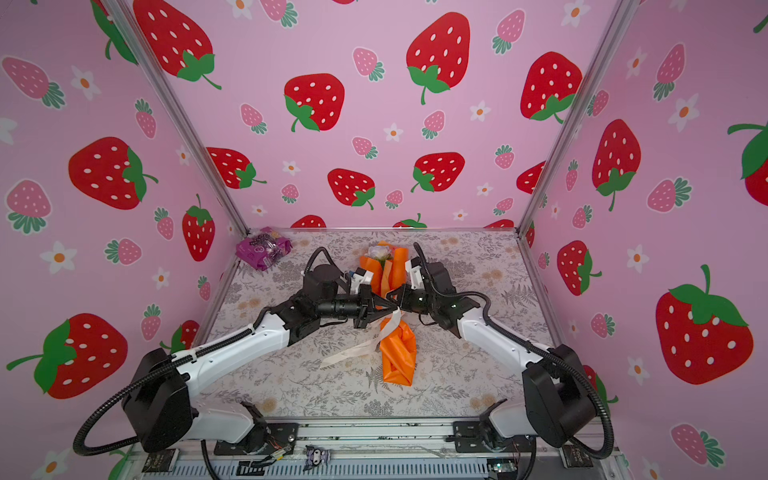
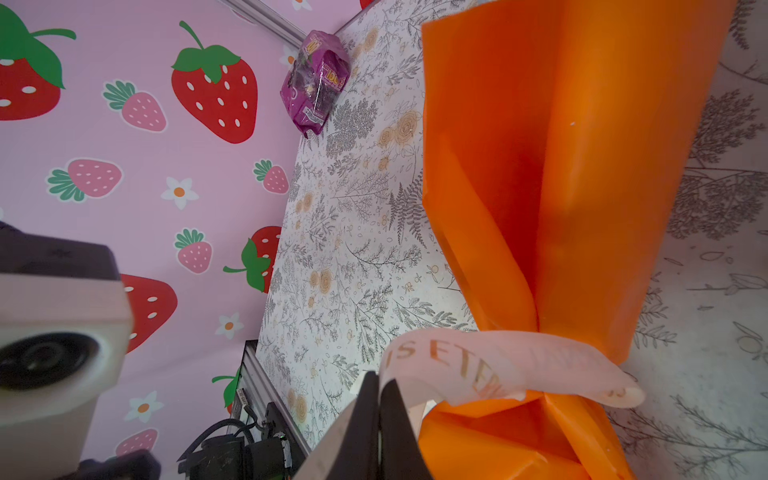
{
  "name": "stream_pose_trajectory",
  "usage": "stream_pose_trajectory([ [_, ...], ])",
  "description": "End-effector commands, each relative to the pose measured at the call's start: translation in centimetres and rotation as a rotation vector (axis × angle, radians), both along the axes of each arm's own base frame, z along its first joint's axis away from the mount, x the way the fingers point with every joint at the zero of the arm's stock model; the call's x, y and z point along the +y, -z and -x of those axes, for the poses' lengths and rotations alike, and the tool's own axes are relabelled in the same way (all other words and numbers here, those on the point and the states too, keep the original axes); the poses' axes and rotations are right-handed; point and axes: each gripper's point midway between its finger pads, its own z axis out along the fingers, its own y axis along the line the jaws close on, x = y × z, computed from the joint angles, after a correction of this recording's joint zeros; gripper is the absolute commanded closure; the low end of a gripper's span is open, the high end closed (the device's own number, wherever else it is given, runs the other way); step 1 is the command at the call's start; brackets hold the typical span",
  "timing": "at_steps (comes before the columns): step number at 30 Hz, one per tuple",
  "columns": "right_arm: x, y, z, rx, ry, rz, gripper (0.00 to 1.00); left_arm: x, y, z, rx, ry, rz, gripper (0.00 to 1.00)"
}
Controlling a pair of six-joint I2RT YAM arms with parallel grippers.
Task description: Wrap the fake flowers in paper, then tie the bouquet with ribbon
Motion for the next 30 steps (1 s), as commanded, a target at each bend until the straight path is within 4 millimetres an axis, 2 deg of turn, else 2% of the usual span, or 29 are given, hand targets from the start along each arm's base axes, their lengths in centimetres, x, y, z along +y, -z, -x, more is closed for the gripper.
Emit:
stream_pose_trajectory([
  [1,0.0,-1.4,-1.1,-0.035,0.024,-0.021,0.93,1.2,1.0,0.0,0.025,-0.066,-0.05,0.96],
  [4,-0.1,-1.4,-1.2,-0.035,0.026,-0.022,0.93,1.9,2.3,0.4,0.032,-0.096,-0.091,0.96],
  [5,-0.2,-1.4,-1.2,-0.036,0.027,-0.021,0.93,2.2,2.9,0.5,0.035,-0.098,-0.112,0.91],
  [8,-0.2,-1.5,-1.4,-0.038,0.029,-0.024,0.93,3.0,5.2,0.6,0.047,-0.116,-0.179,0.88],
  [11,0.1,-1.7,-1.3,-0.032,0.014,-0.037,0.93,2.3,6.7,0.6,0.081,-0.098,-0.172,0.88],
  [17,0.2,-1.9,-1.0,-0.03,0.005,-0.059,0.93,0.6,7.9,0.9,0.04,-0.012,-0.251,0.82],
  [22,0.0,-1.4,-0.8,-0.019,0.008,-0.054,0.93,-0.5,7.3,1.4,-0.034,0.07,-0.3,0.72],
  [25,-0.1,-1.0,-0.7,-0.008,0.011,-0.049,0.93,0.6,7.5,1.6,-0.111,0.073,-0.41,0.66],
  [30,-0.3,-0.6,-0.4,0.001,0.014,-0.054,0.93,2.1,8.7,1.9,-0.171,0.1,-0.493,0.63],
])
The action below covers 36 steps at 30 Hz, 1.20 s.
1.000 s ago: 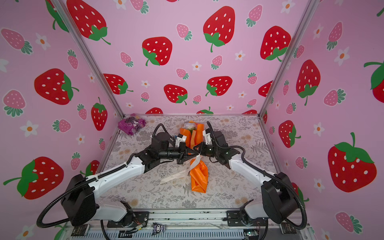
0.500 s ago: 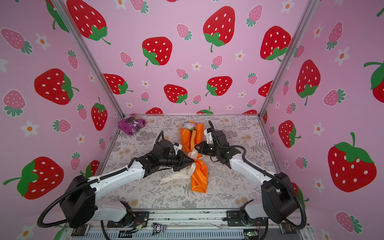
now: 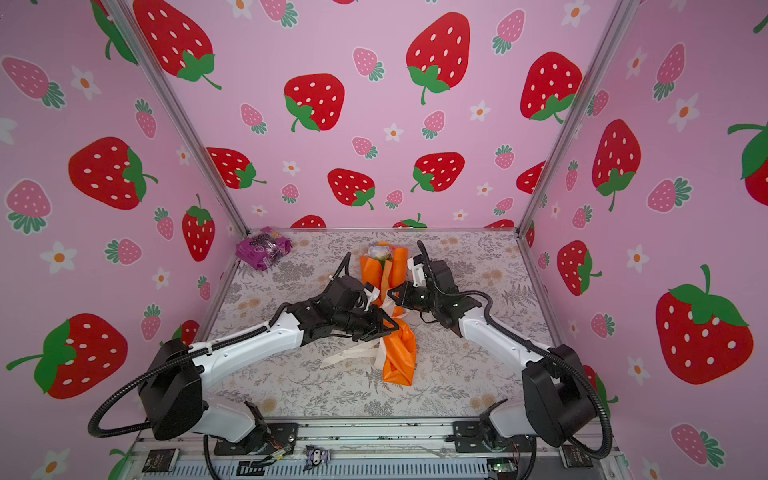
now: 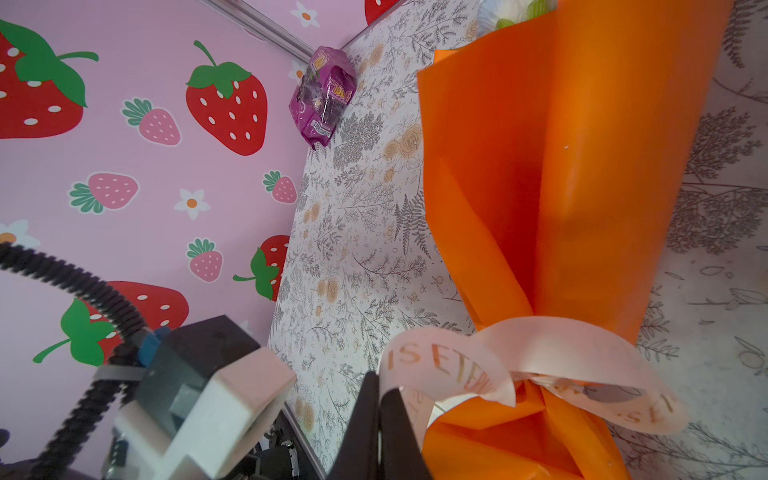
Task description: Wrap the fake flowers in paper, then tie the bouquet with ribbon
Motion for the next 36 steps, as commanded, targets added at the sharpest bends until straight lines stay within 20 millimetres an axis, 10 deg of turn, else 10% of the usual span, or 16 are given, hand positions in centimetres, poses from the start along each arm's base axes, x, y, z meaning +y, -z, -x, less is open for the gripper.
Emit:
stream_pose_trajectory([
  [1,-0.1,-0.1,0.2,0.005,0.003,-0.023,0.93,1.4,1.1,0.2,-0.061,0.044,-0.098,0.62],
  [10,-0.3,0.6,0.8,0.023,0.001,-0.028,0.93,1.6,-3.3,0.5,-0.383,0.229,-0.063,0.63],
  [21,0.4,0.0,1.1,0.019,-0.032,-0.066,0.93,2.7,-3.1,-3.8,-0.779,0.43,-0.216,0.53],
  [36,0.9,-0.7,1.7,0.018,-0.06,-0.099,0.91,1.0,-2.3,-5.9,-0.789,0.577,-0.138,0.6],
])
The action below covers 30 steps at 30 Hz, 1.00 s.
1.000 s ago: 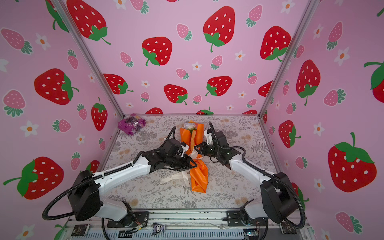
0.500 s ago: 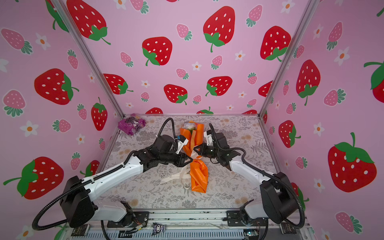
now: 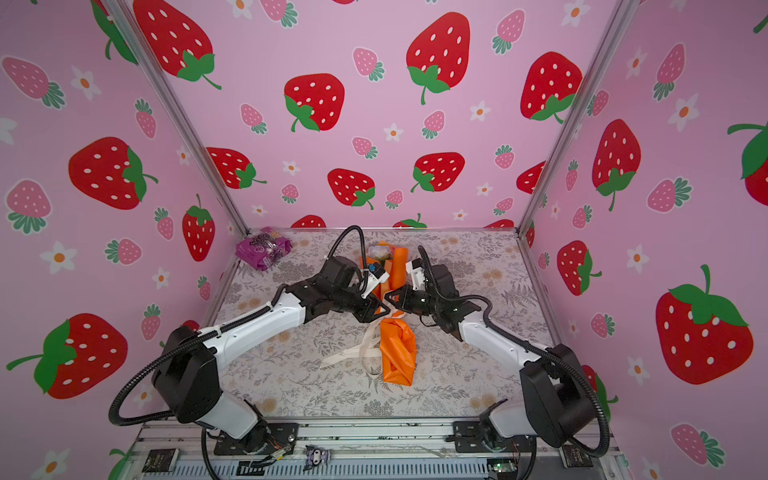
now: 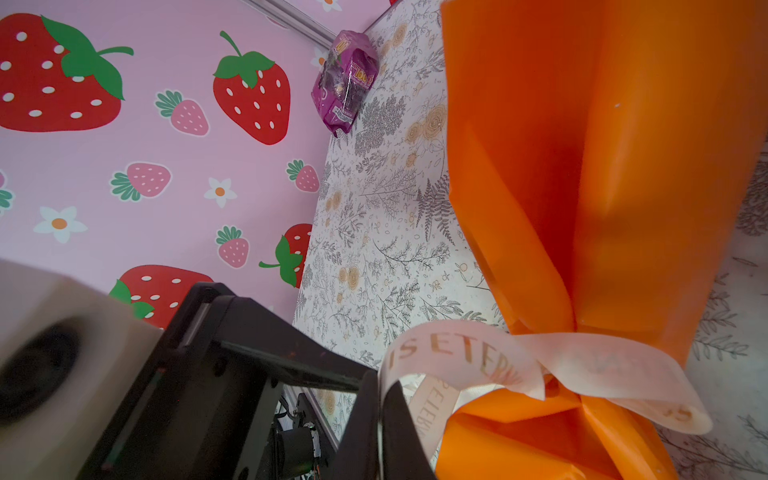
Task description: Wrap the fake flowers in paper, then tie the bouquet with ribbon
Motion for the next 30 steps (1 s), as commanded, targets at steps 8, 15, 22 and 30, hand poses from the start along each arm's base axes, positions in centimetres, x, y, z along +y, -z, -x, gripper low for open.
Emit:
stream_pose_trajectory([
  [8,0.0,-1.0,0.8,-0.013,-0.014,-0.028,0.86,0.0,-2.4,-0.2,0.011,0.065,0.106,1.0],
  [15,-4.1,-1.1,2.6,-0.103,0.102,0.093,0.62,0.5,-1.3,-0.4,0.057,0.041,0.093,1.0],
  [22,-3.4,-1.3,9.4,-0.419,-0.064,0.223,0.69,0.6,-0.3,-0.5,0.11,0.015,0.107,1.0],
  [30,2.7,3.9,18.1,-0.74,-0.387,0.455,0.71,0.9,0.4,-1.0,0.191,-0.015,0.14,1.0],
])
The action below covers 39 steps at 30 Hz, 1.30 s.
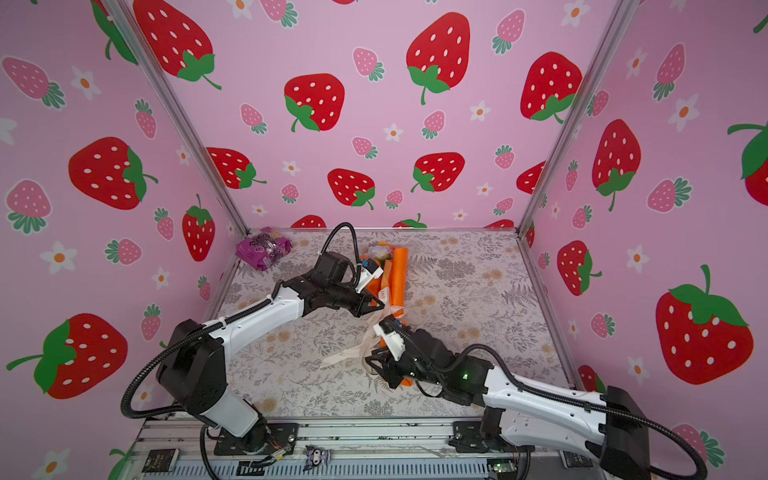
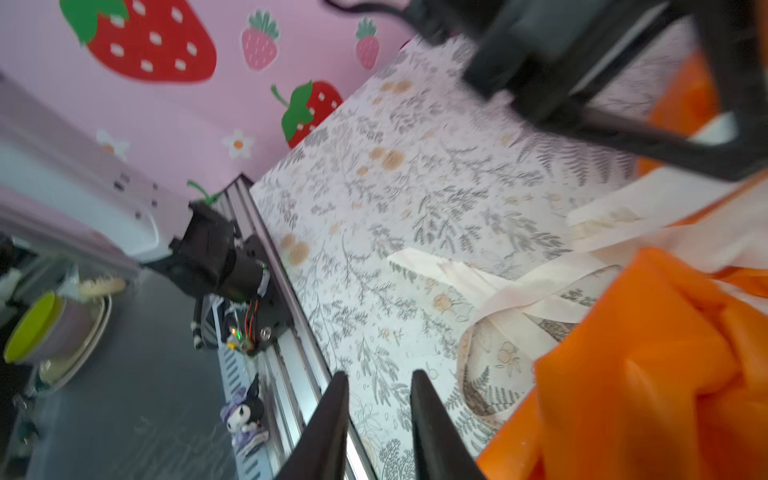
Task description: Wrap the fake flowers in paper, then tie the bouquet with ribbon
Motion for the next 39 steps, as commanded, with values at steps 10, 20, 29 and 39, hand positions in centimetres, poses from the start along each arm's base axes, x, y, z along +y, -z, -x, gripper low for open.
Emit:
stream_pose_trajectory([
  [10,2.9,9.5,-1.5,-0.418,0.005,0.511,0.68,-0.1,1.0,-0.3,0.087,-0.005,0.039,1.0],
  [20,3.7,12.7,-2.1,-0.432,0.0,0.652,0.66,0.0,0.8,-0.4,0.092,-0.002,0.037,1.0],
  [29,2.9,15.0,-2.3,-0.385,0.038,0.723,0.73,-0.1,0.6,-0.4,0.093,0.005,0.042,1.0],
  [39,4.9,6.9,-1.6,-0.323,0.07,0.48,1.0,0.0,0.8,-0.2,0.1,0.002,0.038,1.0],
])
